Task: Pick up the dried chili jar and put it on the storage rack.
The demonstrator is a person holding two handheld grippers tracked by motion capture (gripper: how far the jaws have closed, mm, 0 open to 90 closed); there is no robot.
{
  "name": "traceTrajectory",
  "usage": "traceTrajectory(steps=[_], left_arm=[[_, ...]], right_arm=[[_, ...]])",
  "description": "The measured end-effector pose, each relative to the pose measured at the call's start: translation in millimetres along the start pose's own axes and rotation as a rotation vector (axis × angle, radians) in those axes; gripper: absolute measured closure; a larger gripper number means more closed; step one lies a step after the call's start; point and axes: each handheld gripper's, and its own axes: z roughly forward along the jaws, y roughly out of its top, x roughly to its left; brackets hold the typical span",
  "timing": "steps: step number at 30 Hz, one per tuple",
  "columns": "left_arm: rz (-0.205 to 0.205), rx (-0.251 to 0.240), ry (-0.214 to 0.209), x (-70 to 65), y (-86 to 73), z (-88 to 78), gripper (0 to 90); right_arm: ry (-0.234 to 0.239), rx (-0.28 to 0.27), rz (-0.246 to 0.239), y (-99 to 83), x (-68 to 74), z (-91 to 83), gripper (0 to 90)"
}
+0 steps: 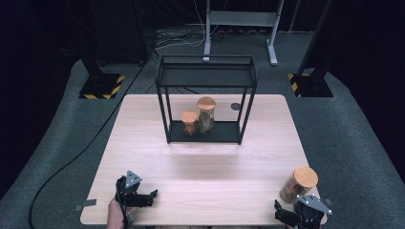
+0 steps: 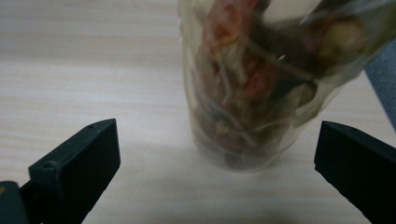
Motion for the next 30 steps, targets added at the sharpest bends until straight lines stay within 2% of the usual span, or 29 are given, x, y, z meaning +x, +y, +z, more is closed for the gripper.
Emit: traceTrajectory(steps=[11, 17, 22, 26, 30], left_arm=[[0.000, 0.000, 0.000, 0.0, 0.0, 0.0, 0.1], [0.000, 0.000, 0.000, 0.0, 0.0, 0.0, 0.1], [0.000, 0.000, 0.000, 0.0, 0.0, 0.0, 0.1], [0.000, 0.000, 0.000, 0.0, 0.0, 0.0, 0.1], [0.001, 0.000, 0.000, 0.1, 0.0, 0.0, 0.1]], right_arm=[[0.000, -0.109, -0.027, 12.5, -6.7, 9.9, 0.0], [-0.006, -0.181, -0.020, 15.3, -9.9, 11.5, 0.0], [-0.012, -0.215, -0.025, 18.0, -11.8, 12.6, 0.2], [-0.021, -0.254, -0.019, 18.7, -13.6, 12.9, 10.6], [-0.006, -0.283, -0.017, 18.6, -15.2, 12.2, 17.3]])
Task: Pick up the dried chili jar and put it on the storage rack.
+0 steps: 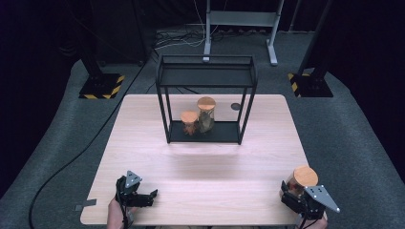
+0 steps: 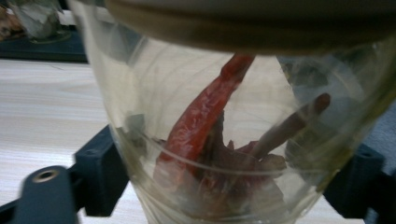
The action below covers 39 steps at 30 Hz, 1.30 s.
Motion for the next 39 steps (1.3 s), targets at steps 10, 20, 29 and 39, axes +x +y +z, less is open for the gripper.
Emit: traceTrajectory(steps=[10, 20, 29, 39], left_arm=[[0.000, 0.000, 0.000, 0.0, 0.0, 0.0, 0.1], [-0.002, -0.001, 0.000, -0.1, 0.0, 0.1, 0.1], [-0.002, -0.001, 0.000, -0.1, 0.0, 0.1, 0.1], [0.000, 0.000, 0.000, 0.0, 0.0, 0.0, 0.1]], right_arm=[[0.020, -0.033, 0.011, -1.7, -1.8, -0.9, 23.9], [0.011, -0.058, 0.011, -3.9, -1.1, 0.1, 24.4], [0.025, -0.060, 0.022, -3.1, 0.2, -1.2, 24.4], [0.032, -0.058, -0.009, 2.0, 8.2, -3.8, 24.4]])
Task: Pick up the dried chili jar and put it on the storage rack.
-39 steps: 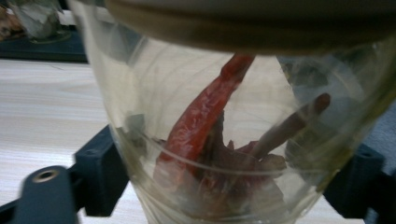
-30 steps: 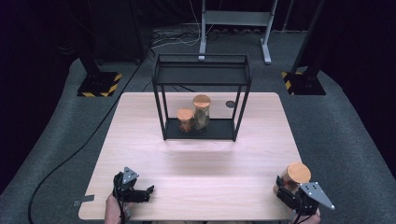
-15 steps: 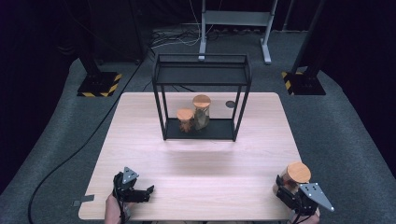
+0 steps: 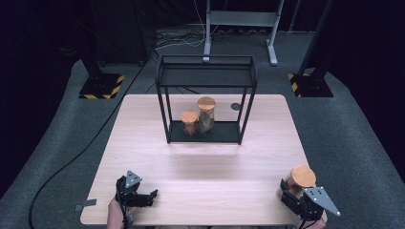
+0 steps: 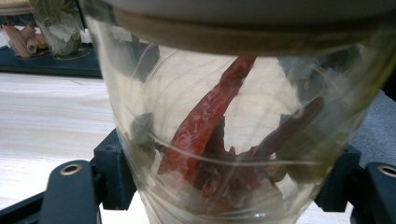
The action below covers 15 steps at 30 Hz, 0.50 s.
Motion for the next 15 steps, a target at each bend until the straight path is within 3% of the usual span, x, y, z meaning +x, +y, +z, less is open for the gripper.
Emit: traceTrajectory(steps=[15], left_arm=[[-0.002, -0.001, 0.001, -0.2, 0.0, 0.1, 0.1]], right_arm=[[0.035, 0.000, -0.015, 5.9, 8.8, 1.3, 24.4]])
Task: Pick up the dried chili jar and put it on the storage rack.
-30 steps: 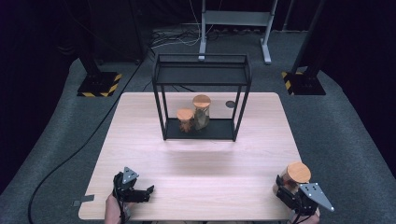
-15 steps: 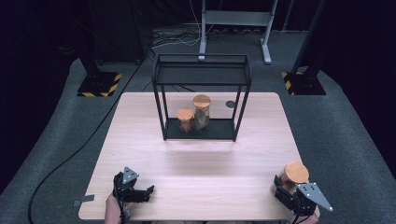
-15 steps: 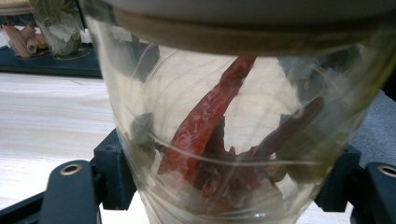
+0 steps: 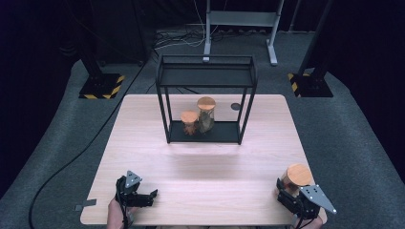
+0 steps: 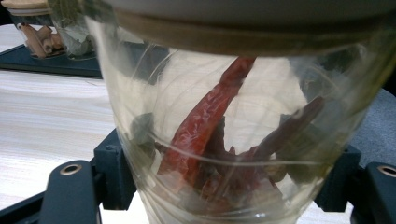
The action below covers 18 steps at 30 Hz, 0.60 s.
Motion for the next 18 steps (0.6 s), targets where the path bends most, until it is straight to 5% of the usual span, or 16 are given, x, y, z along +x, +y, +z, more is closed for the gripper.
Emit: traceTrajectory(steps=[18], left_arm=[[0.002, -0.001, 0.000, -0.1, 0.0, -0.1, 0.1]], right_arm=[[0.034, -0.006, -0.002, 2.1, 11.6, 2.2, 24.4]])
